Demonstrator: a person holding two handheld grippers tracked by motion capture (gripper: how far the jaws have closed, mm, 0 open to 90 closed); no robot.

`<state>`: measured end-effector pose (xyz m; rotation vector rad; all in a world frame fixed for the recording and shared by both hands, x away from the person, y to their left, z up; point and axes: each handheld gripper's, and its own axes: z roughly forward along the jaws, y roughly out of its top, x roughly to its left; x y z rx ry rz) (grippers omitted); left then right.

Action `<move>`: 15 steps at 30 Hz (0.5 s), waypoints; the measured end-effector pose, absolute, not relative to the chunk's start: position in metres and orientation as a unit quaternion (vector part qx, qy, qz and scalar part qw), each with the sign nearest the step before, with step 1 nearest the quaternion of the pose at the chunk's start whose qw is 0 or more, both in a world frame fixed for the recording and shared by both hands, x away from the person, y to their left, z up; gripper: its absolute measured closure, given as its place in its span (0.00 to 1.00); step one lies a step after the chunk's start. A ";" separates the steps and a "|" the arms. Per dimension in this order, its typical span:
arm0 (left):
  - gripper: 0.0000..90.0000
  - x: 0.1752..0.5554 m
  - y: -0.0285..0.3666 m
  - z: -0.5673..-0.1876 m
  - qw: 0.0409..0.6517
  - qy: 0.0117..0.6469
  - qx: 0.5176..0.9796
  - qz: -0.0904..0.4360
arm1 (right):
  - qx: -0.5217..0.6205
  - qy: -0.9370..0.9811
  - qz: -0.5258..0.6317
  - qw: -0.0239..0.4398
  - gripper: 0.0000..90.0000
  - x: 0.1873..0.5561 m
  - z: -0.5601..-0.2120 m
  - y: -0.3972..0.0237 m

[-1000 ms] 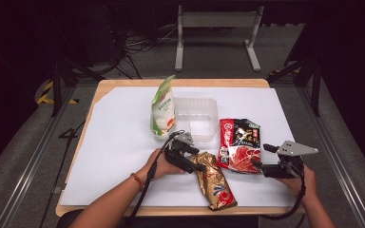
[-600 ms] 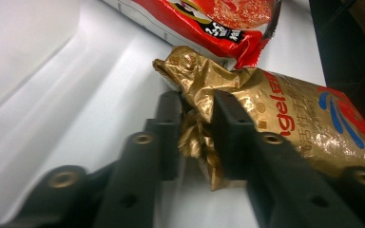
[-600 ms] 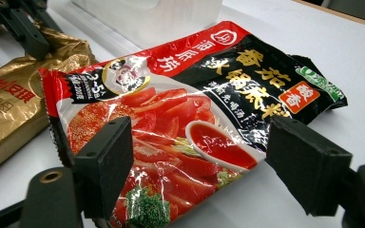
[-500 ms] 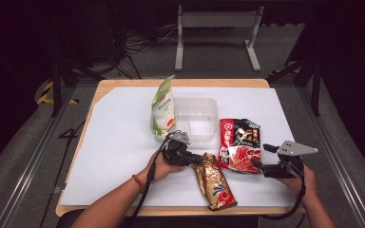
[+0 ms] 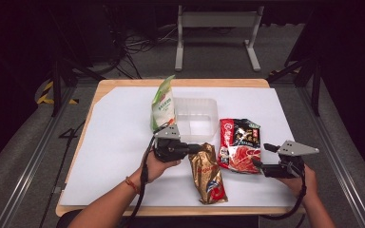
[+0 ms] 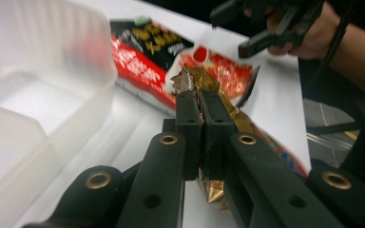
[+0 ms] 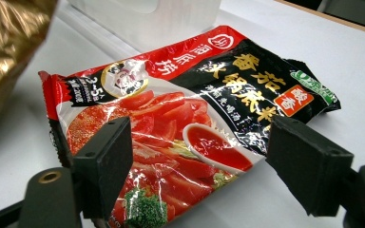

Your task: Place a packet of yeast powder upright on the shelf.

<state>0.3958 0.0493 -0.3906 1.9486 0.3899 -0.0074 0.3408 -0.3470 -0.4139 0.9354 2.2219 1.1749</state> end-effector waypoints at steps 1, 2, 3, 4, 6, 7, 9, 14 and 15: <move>0.98 0.395 0.051 -0.388 0.550 0.163 0.819 -0.004 | 0.340 0.807 0.426 0.228 0.27 0.341 -0.414 -0.347; 0.98 0.393 0.054 -0.385 0.554 0.164 0.816 -0.002 | 0.340 0.807 0.426 0.228 0.27 0.341 -0.414 -0.347; 0.98 0.392 0.055 -0.383 0.558 0.162 0.814 -0.002 | 0.340 0.807 0.426 0.228 0.27 0.341 -0.414 -0.347; 0.98 0.390 0.057 -0.380 0.560 0.160 0.813 0.000 | 0.339 0.807 0.426 0.228 0.27 0.341 -0.414 -0.347; 0.98 0.389 0.060 -0.377 0.565 0.160 0.810 0.005 | 0.339 0.807 0.426 0.228 0.27 0.341 -0.414 -0.347; 0.98 0.388 0.061 -0.374 0.568 0.160 0.807 0.008 | 0.340 0.807 0.426 0.228 0.27 0.341 -0.414 -0.347; 0.98 0.386 0.066 -0.369 0.579 0.162 0.799 0.015 | 0.339 0.807 0.426 0.228 0.27 0.341 -0.414 -0.347; 0.99 0.381 0.078 -0.354 0.603 0.170 0.778 0.044 | 0.342 0.807 0.426 0.227 0.27 0.341 -0.414 -0.347; 0.99 0.380 0.081 -0.351 0.611 0.171 0.772 0.045 | 0.342 0.806 0.426 0.227 0.27 0.341 -0.414 -0.347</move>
